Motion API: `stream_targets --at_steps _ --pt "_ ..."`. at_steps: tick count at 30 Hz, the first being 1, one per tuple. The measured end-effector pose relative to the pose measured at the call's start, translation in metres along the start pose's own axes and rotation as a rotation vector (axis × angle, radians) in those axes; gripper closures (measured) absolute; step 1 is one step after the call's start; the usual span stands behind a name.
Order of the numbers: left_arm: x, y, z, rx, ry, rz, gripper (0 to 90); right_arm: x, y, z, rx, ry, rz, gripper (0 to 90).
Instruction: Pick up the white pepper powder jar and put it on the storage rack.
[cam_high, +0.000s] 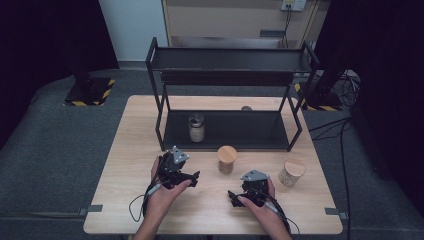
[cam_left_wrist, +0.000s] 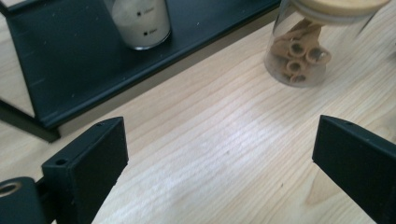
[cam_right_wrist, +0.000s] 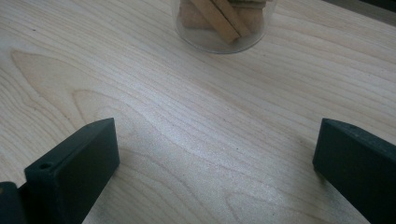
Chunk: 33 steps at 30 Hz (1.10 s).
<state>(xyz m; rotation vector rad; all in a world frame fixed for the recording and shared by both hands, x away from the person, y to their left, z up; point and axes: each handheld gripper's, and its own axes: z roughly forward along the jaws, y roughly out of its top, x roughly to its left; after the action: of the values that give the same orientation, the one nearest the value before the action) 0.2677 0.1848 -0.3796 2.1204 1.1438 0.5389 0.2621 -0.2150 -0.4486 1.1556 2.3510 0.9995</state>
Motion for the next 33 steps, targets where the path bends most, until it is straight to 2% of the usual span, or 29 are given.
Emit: stream_targets --at_steps 11,16,20,25,33 --pt "0.014 -0.018 -0.010 0.020 0.007 -0.026 2.2 0.003 0.000 0.000 0.001 -0.011 0.009 0.5" --pt "0.024 -0.033 -0.012 0.025 0.003 -0.046 2.2 0.003 0.000 0.000 0.000 -0.011 0.012 0.4" --pt "0.032 -0.050 -0.014 0.013 0.011 -0.087 2.3 0.003 0.000 0.000 0.000 -0.011 0.012 0.5" --pt "0.042 -0.068 -0.012 0.031 0.024 -0.115 2.3 0.004 -0.001 -0.001 0.000 -0.013 0.016 0.5" --pt "0.059 -0.092 -0.009 0.026 0.036 -0.178 2.9 0.005 -0.002 -0.002 -0.002 -0.018 0.014 0.6"
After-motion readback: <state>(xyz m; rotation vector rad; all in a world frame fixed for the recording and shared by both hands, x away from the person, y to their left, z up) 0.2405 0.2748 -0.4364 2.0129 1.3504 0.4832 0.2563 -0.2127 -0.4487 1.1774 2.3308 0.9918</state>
